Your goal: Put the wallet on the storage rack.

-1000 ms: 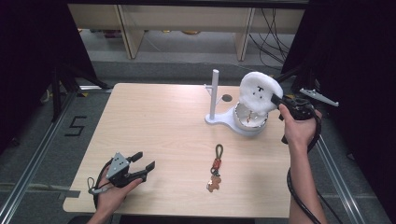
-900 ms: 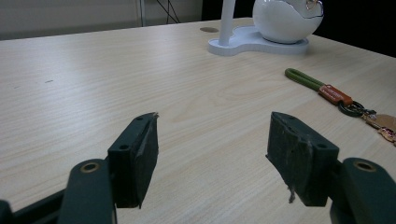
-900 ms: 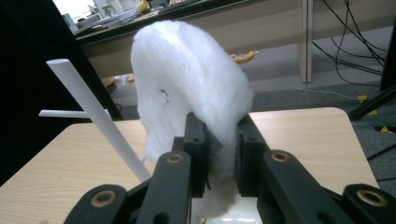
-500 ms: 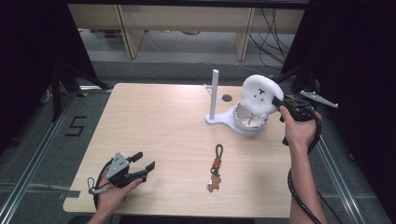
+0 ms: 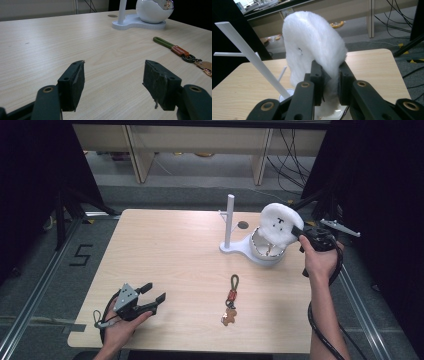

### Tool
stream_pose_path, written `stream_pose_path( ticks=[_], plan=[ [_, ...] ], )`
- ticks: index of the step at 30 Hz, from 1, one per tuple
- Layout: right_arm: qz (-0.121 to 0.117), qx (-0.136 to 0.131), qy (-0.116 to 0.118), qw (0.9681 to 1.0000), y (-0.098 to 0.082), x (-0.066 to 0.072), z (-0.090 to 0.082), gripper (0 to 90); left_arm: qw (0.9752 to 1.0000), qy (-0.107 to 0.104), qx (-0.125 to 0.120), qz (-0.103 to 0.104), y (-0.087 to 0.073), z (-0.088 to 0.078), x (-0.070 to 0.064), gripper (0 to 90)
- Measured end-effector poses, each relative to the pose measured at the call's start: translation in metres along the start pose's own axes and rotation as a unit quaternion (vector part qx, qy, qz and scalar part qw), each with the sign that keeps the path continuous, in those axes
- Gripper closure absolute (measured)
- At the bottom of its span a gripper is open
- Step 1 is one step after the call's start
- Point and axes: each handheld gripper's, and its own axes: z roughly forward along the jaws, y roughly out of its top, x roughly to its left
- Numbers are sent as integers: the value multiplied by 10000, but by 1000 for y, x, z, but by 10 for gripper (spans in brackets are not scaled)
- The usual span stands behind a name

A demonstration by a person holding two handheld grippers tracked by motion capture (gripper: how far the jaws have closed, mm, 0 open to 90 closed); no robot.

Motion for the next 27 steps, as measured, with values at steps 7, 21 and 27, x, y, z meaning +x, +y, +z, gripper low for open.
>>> stream_pose_path(
  ticks=[7,21,27],
  plan=[
    [68,99,-10,9999,-7,-4,2,789,10000,-2,18,12,-1,1,0,332],
    [-16,342,-88,9994,-17,-8,9,788,10000,-2,30,32,0,1,-1,331],
    [9,430,-106,9990,-18,-7,11,788,10000,-4,37,28,-1,1,-1,331]
  ],
)
